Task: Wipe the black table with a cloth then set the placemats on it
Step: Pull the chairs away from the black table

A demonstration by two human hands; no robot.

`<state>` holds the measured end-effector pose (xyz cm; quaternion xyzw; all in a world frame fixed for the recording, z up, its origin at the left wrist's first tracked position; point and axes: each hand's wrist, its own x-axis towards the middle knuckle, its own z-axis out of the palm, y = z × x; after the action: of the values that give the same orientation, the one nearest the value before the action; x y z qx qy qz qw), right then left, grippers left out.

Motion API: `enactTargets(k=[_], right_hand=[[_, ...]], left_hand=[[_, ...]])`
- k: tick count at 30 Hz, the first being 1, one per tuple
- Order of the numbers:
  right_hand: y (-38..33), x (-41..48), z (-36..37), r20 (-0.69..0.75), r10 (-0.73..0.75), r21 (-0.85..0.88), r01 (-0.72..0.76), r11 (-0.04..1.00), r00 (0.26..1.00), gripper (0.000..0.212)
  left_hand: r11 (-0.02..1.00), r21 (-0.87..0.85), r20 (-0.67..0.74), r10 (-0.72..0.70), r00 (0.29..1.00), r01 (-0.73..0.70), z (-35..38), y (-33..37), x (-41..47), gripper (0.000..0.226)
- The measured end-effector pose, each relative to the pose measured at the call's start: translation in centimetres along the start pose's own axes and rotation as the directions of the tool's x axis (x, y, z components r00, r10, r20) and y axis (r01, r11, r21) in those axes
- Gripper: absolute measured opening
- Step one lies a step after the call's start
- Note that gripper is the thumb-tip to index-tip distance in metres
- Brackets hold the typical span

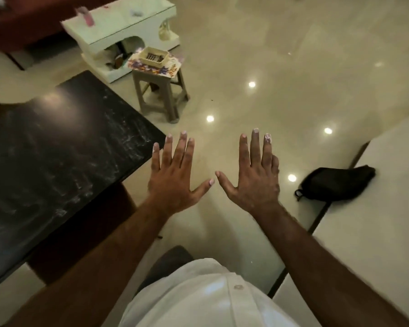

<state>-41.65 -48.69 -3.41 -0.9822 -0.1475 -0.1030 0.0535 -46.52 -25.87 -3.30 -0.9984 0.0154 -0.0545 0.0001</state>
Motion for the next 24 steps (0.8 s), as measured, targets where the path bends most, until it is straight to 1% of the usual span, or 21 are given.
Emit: enactTargets(k=[6,12,17,21,24], right_hand=[[4.7,4.7,0.1,-0.032,0.092,-0.012,-0.093,0.996,0.995,0.112],[7.9,11.4,2.8,-0.002,0.13,-0.017,-0.13,0.991,0.991,0.113],[9.3,18.9,4.9,0.041,0.146,-0.013,-0.145,0.989,0.988,0.115],[10.0,26.1,6.6,0.087,0.15,0.006,-0.151,0.989,0.985,0.114],[10.3,31.1,7.9,0.057,0.145,0.005,-0.145,0.989,0.988,0.112]], left_hand=[[0.996,-0.042,-0.044,0.071,0.996,-0.073,1.0,3.0,7.7,0.118],[0.991,-0.062,-0.08,0.117,0.99,-0.122,3.4,2.9,16.8,0.121],[0.99,-0.092,-0.022,0.106,0.994,-0.108,4.3,1.3,25.4,0.119],[0.993,-0.073,0.021,0.096,0.995,-0.094,4.8,-1.1,33.1,0.117],[0.991,-0.075,0.039,0.114,0.993,-0.111,5.5,-2.9,38.5,0.116]])
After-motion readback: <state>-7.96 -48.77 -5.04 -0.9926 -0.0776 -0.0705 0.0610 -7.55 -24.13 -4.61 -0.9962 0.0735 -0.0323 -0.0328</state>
